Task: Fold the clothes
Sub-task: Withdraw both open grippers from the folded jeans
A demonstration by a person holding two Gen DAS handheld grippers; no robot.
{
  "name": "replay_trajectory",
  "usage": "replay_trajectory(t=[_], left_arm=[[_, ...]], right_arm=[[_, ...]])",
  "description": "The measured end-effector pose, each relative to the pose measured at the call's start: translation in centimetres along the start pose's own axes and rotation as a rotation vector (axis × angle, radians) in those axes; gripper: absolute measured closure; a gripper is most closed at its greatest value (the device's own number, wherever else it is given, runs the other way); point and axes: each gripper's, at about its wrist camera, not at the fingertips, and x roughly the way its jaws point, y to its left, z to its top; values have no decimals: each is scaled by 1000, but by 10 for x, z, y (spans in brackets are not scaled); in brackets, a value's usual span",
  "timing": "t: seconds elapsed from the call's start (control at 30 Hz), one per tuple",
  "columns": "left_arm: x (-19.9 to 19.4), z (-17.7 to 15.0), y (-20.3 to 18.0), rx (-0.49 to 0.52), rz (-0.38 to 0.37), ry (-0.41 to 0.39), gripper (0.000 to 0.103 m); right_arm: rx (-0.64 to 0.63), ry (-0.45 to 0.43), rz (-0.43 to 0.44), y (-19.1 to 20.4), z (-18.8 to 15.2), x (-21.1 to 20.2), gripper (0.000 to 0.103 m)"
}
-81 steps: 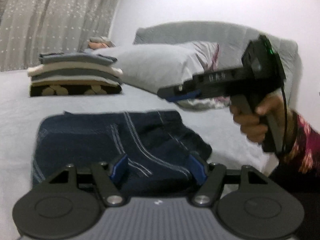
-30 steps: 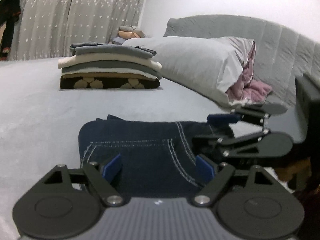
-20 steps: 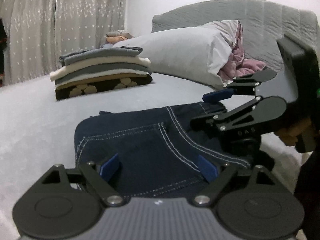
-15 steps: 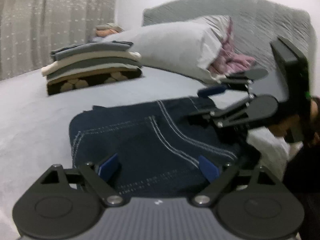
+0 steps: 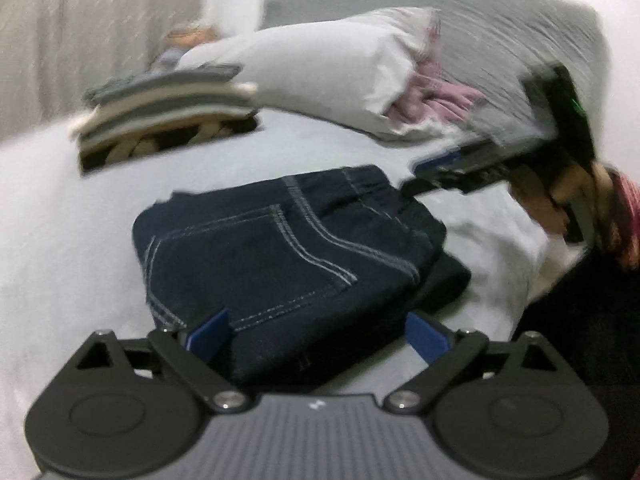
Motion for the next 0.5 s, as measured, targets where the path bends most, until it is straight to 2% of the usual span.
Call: replay_trajectory(t=[0.13,0.2,0.37,0.5], left_arm=[[5,19,11,-201,72,81,2],[5,25,11,-249,126,118,2],[7,31,4,-233,357,261,2],[-1,29,-2,-200,414,308,2]], right_arm=[[179,105,2,-9,-1,4,30],[195,137,-19,-6,-6,3,29],[186,238,-32,-3,-10,-12,28],[184,282,-47,-8,-7,-30,28]])
